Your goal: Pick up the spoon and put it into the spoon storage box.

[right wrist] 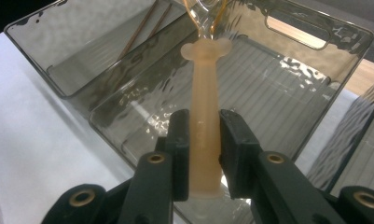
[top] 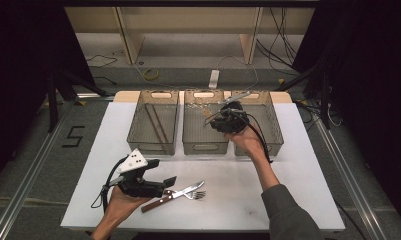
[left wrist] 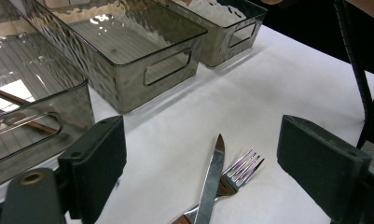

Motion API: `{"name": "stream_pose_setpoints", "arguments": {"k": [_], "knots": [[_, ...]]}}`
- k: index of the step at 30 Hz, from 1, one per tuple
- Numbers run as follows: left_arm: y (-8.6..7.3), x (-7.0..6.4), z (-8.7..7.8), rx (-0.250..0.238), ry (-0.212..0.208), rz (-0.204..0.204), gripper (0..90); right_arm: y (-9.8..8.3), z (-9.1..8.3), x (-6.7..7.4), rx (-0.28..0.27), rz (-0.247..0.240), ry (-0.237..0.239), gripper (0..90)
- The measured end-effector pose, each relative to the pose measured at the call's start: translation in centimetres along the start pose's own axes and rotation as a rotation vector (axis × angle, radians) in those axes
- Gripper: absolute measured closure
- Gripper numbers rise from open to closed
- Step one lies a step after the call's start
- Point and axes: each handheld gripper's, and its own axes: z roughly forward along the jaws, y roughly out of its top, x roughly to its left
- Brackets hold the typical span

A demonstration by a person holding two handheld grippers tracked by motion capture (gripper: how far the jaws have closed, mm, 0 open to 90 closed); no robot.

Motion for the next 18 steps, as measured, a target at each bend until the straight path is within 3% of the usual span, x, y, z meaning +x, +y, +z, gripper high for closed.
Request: {"name": "stream_pose_setpoints", "arguments": {"k": [6, 18], "knots": [[0.0, -0.1, 0.0, 0.005, -0.001, 0.008, 15.2, 0.0, 0.8, -0.1, -0.002, 0.030, -0.002, 75.1], [0.0, -0.2, 0.1, 0.007, -0.002, 0.008, 15.2, 0.2, 2.0, 0.0, 0.033, 0.043, -0.011, 75.1]]}}
